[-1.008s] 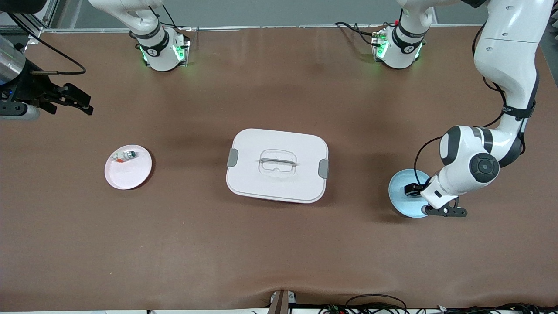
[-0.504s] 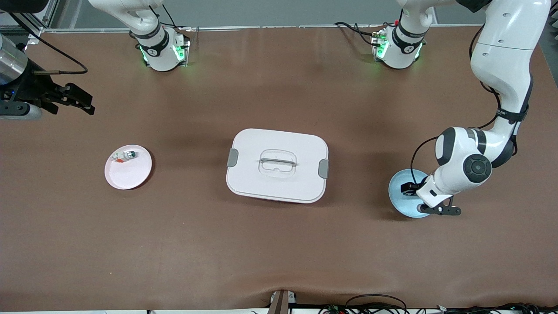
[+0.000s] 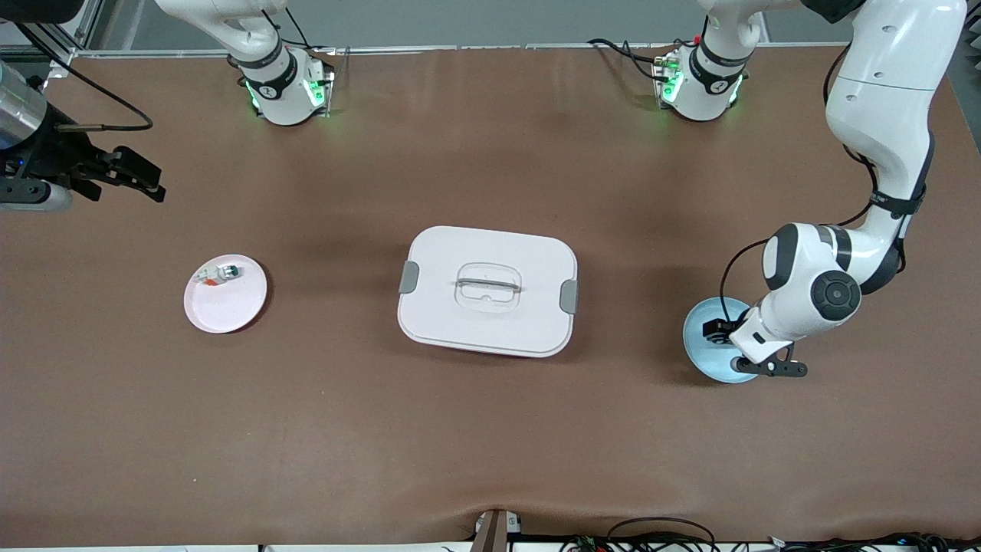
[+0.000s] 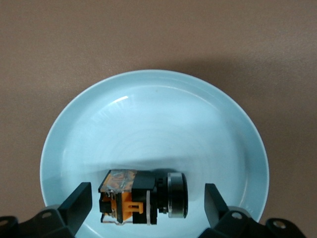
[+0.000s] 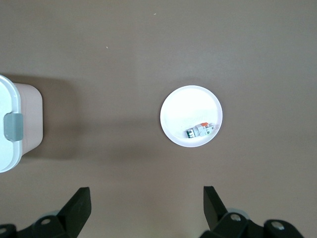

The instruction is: Transfer orange switch to right arm and place

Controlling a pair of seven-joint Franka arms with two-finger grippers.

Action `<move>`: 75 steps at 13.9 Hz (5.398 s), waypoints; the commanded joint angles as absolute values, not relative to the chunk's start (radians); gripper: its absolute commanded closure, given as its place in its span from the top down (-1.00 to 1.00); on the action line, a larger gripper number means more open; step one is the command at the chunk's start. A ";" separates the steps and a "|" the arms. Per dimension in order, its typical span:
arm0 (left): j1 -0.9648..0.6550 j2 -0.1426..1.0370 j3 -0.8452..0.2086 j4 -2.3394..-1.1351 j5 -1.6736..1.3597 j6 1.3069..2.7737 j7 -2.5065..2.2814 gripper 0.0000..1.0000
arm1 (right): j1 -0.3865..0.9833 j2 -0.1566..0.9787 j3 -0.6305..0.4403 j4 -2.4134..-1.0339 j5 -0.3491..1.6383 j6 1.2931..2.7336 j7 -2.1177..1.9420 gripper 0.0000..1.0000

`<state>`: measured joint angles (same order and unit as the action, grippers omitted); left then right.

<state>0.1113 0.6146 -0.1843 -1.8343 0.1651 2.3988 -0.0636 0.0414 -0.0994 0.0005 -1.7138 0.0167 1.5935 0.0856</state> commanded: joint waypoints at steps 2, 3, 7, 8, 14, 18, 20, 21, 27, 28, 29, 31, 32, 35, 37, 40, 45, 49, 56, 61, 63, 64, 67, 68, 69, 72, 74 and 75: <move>0.120 0.627 -0.189 -1.838 0.183 2.418 -0.049 1.00 | 0.040 -0.120 0.000 -1.733 0.026 1.594 0.086 1.00; 0.120 0.627 -0.189 -1.838 0.183 2.418 -0.049 1.00 | 0.041 -0.120 0.000 -1.733 0.026 1.594 0.086 1.00; 0.120 0.637 -0.189 -1.838 0.183 2.418 -0.049 1.00 | 0.041 -0.120 0.000 -1.733 0.026 1.594 0.086 1.00; 0.120 0.637 -0.189 -1.838 0.183 2.419 -0.049 1.00 | 0.041 -0.120 0.000 -1.733 0.026 1.594 0.086 1.00; 0.118 0.643 -0.189 -1.836 0.181 2.430 -0.049 0.44 | 0.044 -0.120 0.000 -1.733 0.026 1.594 0.086 1.00; 0.118 0.643 -0.189 -1.835 0.181 2.431 -0.051 -0.08 | 0.044 -0.118 0.000 -1.732 0.026 1.594 0.086 1.00; 0.118 0.641 -0.189 -1.833 0.181 2.431 -0.051 -0.31 | 0.041 -0.117 0.000 -1.723 0.025 1.592 0.086 1.00; 0.118 0.641 -0.189 -1.833 0.181 2.431 -0.051 -0.41 | 0.043 -0.114 0.000 -1.718 0.017 1.592 0.084 1.00; 0.117 0.637 -0.189 -1.836 0.179 2.430 -0.052 -0.44 | 0.040 -0.097 -0.002 -1.700 0.015 1.569 0.097 1.00; 0.117 0.634 -0.189 -1.836 0.179 2.430 -0.054 -0.44 | 0.038 -0.089 -0.002 -1.698 0.015 1.557 0.097 1.00; 0.117 0.630 -0.189 -1.836 0.179 2.430 -0.054 -0.44 | 0.034 -0.078 -0.002 -1.695 0.014 1.545 0.097 1.00; 0.120 0.617 -0.189 -1.836 0.179 2.424 -0.049 -0.44 | 0.032 -0.051 -0.002 -1.686 0.009 1.531 0.089 1.00; 0.120 0.609 -0.189 -1.836 0.179 2.419 -0.049 -0.44 | 0.031 -0.037 -0.002 -1.683 0.009 1.531 0.087 1.00; 0.121 0.562 -0.190 -1.835 0.173 2.376 -0.048 -0.44 | 0.029 0.056 -0.002 -1.681 0.009 1.531 0.084 1.00; 0.123 0.523 -0.193 -1.833 0.164 2.335 -0.049 -0.44 | 0.029 0.083 -0.003 -1.660 0.008 1.531 0.083 1.00; 0.133 0.467 -0.213 -1.825 0.103 2.263 -0.049 -0.44 | 0.015 0.155 -0.005 -1.649 -0.005 1.532 0.087 1.00; 0.126 0.353 -0.247 -1.819 0.017 2.151 -0.112 -0.44 | -0.030 0.192 -0.005 -1.638 0.001 1.531 0.086 1.00; 0.129 0.322 -0.311 -1.717 -0.014 1.962 -0.198 -0.44 | -0.023 0.196 0.000 -1.646 0.006 1.526 0.097 1.00; 0.129 0.313 -0.461 -1.545 -0.094 1.804 -0.498 -0.44 | -0.017 0.187 0.003 -1.698 0.018 1.552 0.087 1.00; 0.117 0.314 -0.563 -1.513 -0.095 1.810 -0.812 -0.44 | -0.023 0.170 0.002 -1.744 0.049 1.577 0.087 1.00; 0.114 0.321 -0.610 -1.500 -0.095 1.824 -0.931 -0.44 | -0.028 0.163 0.002 -1.773 0.067 1.592 0.087 1.00; 0.112 0.322 -0.630 -1.488 -0.097 1.845 -0.992 -0.44 | -0.032 0.157 0.000 -1.782 0.084 1.601 0.087 1.00; 0.074 0.331 -0.646 -1.482 -0.107 1.937 -1.202 -0.44 | -0.032 0.140 0.000 -1.810 0.097 1.629 0.097 1.00; 0.065 0.333 -0.647 -1.482 -0.115 1.975 -1.268 -0.44 | -0.031 0.120 0.000 -1.844 0.100 1.661 0.097 1.00; 0.054 0.340 -0.647 -1.482 -0.139 2.011 -1.334 -0.44 | -0.031 0.108 0.000 -1.873 0.100 1.687 0.097 1.00; 0.040 0.357 -0.647 -1.473 -0.218 2.097 -1.497 -0.44 | -0.031 0.100 0.002 -1.878 0.132 1.692 0.098 1.00; 0.031 0.367 -0.647 -1.471 -0.241 2.166 -1.596 -0.44 | -0.034 0.091 -0.002 -1.879 0.240 1.697 0.098 1.00; 0.017 0.371 -0.647 -1.470 -0.244 2.198 -1.641 -0.44 | -0.031 0.080 -0.002 -1.878 0.296 1.701 0.098 1.00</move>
<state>0.0348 0.3492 -0.6414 -1.4978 -0.2228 2.1535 -1.5583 -0.0179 0.1277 -0.0086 -1.8461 0.2132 1.6835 0.0890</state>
